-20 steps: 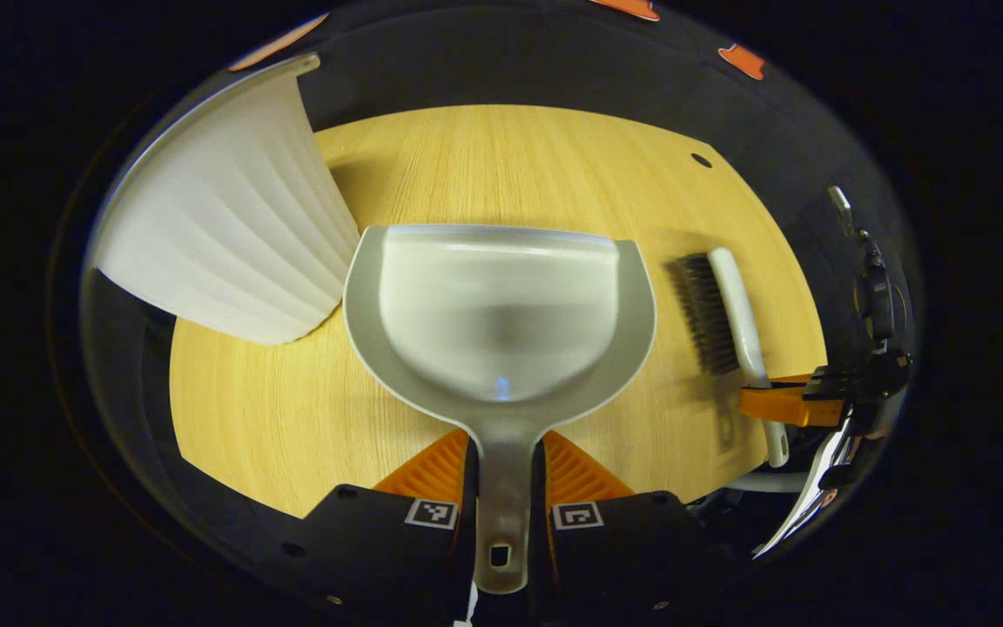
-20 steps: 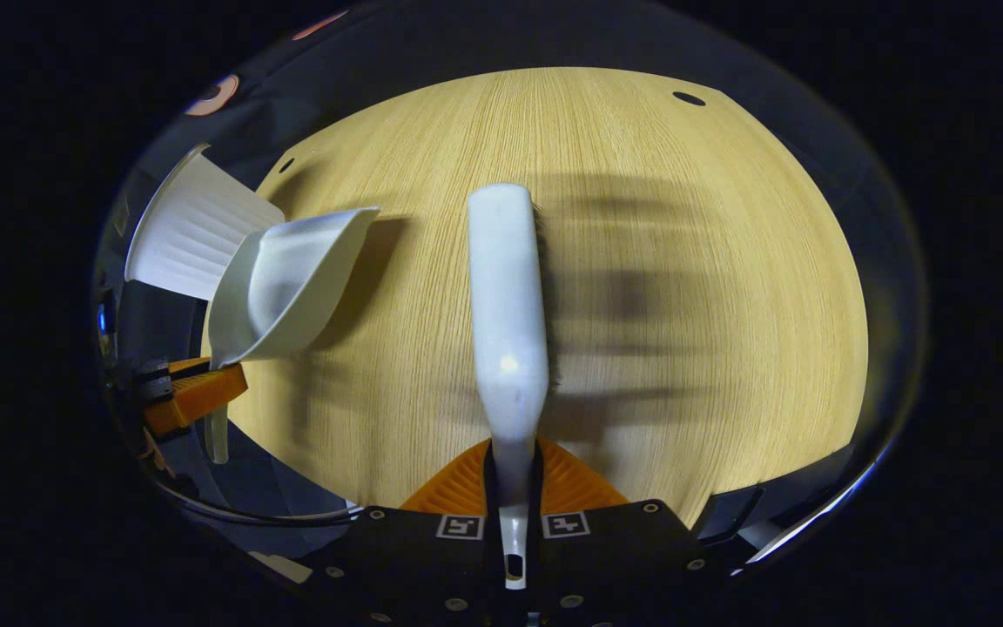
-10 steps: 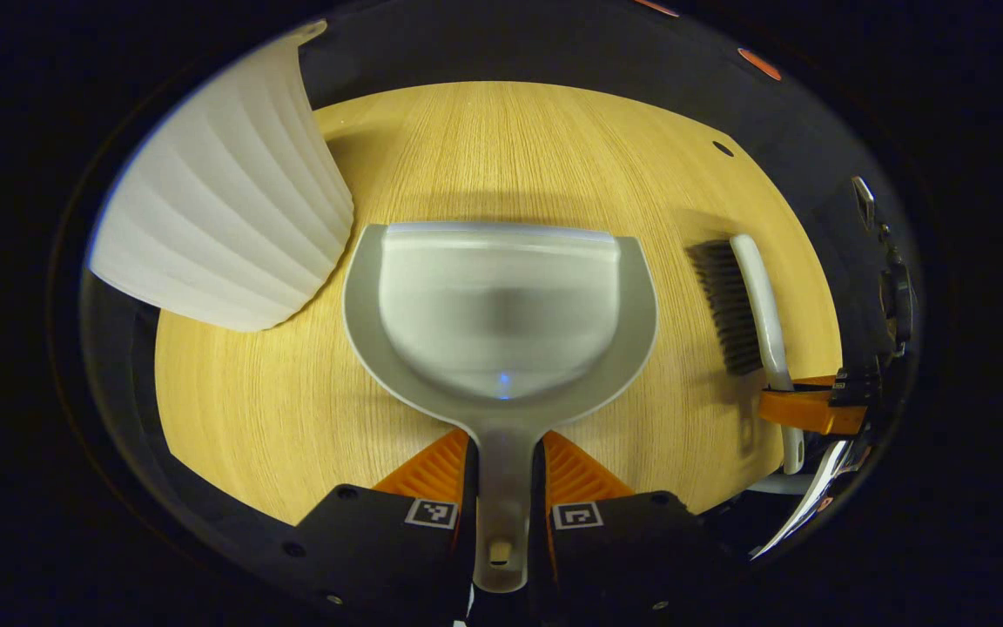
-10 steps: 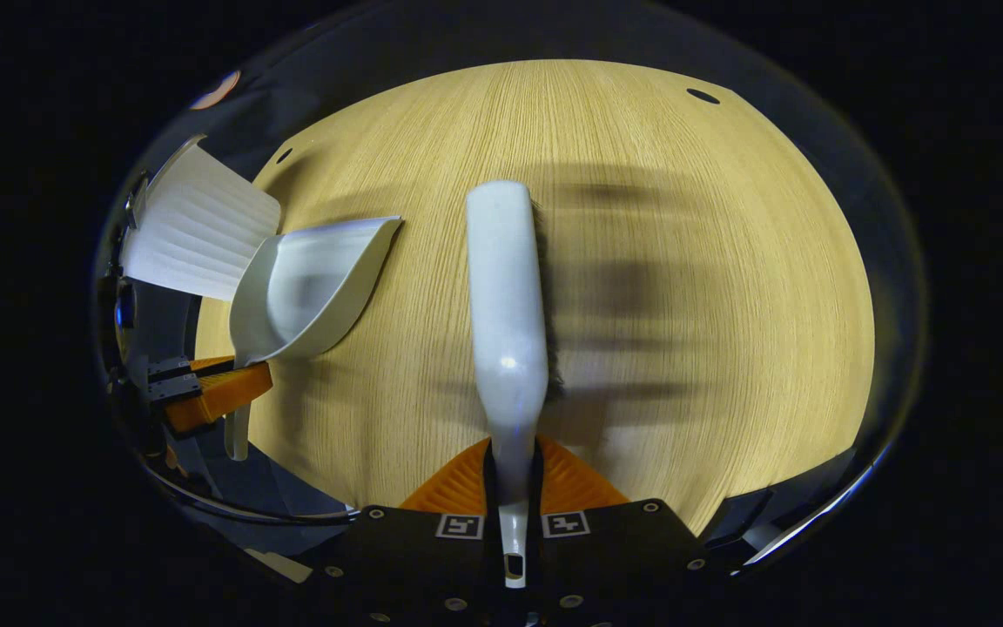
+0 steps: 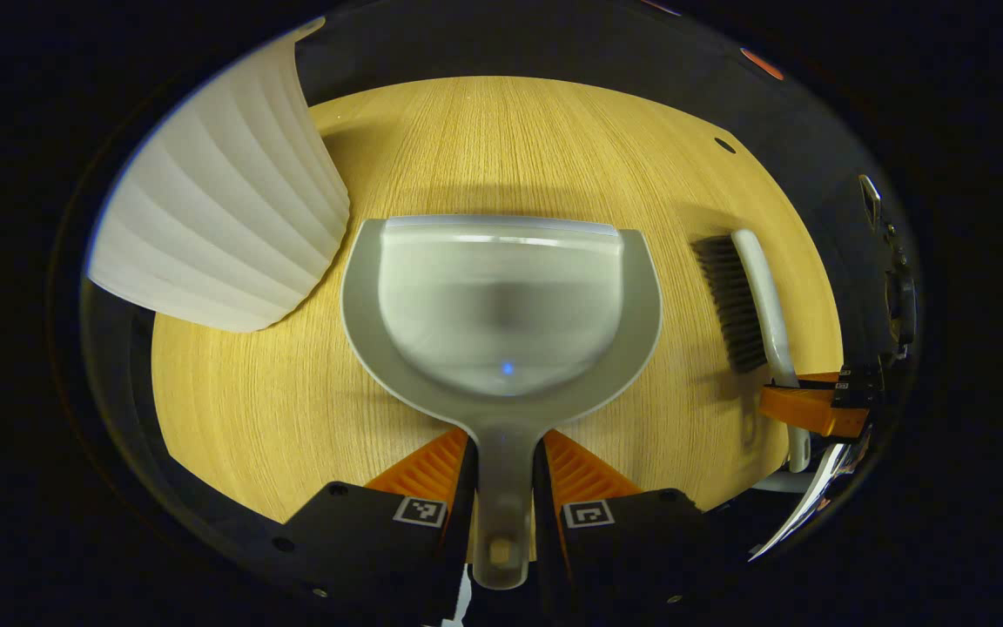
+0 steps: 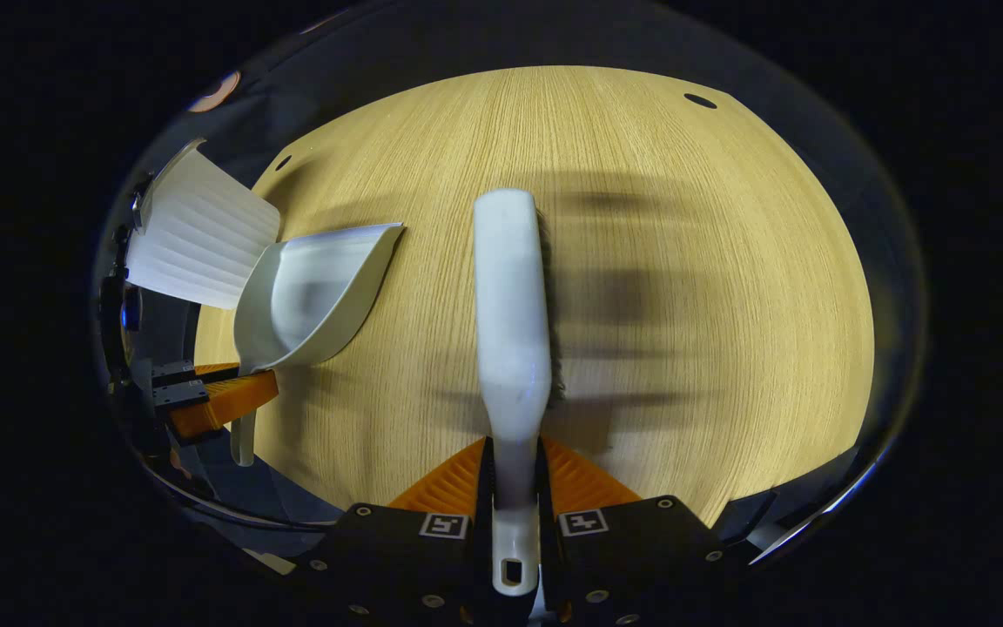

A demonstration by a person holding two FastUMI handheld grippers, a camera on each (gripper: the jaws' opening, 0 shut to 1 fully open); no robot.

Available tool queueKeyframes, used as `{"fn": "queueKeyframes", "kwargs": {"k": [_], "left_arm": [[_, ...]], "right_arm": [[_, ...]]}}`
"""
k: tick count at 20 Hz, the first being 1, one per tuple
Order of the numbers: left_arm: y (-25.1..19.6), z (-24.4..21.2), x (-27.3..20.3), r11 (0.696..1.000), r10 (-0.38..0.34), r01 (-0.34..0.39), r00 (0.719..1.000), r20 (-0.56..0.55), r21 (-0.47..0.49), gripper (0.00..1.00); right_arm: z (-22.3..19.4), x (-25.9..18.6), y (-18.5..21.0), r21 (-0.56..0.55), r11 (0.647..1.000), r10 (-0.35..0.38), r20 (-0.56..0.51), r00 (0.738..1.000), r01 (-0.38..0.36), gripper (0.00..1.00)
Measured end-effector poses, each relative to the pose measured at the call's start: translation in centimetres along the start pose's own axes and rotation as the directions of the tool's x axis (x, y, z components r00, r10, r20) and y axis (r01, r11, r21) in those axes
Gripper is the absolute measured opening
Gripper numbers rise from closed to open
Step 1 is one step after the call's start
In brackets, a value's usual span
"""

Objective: Pick up the small broom and dustpan from the desktop, sweep the trash into the dustpan with the broom, and then empty the trash into the garbage bin.

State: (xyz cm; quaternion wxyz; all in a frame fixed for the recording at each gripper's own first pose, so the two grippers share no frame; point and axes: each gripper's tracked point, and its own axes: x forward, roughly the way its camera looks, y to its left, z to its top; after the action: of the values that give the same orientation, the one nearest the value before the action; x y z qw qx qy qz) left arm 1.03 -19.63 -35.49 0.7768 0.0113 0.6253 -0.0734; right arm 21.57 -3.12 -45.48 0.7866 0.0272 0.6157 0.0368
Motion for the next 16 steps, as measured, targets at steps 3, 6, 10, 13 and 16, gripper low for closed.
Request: {"fn": "queueKeyframes", "kwargs": {"k": [3, 6, 10, 13, 16], "left_arm": [[0.0, 0.2, -0.3, 1.000, -0.002, 0.002, 1.000, 0.010, 0.000, 0.44], [0.1, 0.4, -0.5, 1.000, -0.009, 0.009, 1.000, 0.027, 0.004, 0.73], [-0.4, 0.8, -0.6, 1.000, -0.014, 0.015, 0.997, 0.075, -0.021, 0.80], [-0.8, 1.1, -1.3, 1.000, -0.024, 0.025, 0.992, 0.123, -0.011, 0.95], [-1.0, 1.3, -3.3, 1.000, -0.012, 0.012, 0.977, 0.211, 0.001, 0.99]], "right_arm": [[-0.2, -0.1, 0.8, -0.003, 0.999, 0.035, 0.008, 0.999, -0.035, 0.33], [0.3, -0.5, 1.6, 0.011, 0.997, 0.071, 0.027, 0.997, -0.071, 0.55], [0.8, -1.4, 2.0, 0.014, 0.994, 0.107, 0.077, 0.991, -0.108, 0.80], [1.5, -2.9, 2.0, 0.028, 0.991, 0.128, 0.145, 0.981, -0.133, 0.86], [3.0, -6.2, 2.0, 0.038, 0.989, 0.131, 0.259, 0.957, -0.145, 0.97]]}}
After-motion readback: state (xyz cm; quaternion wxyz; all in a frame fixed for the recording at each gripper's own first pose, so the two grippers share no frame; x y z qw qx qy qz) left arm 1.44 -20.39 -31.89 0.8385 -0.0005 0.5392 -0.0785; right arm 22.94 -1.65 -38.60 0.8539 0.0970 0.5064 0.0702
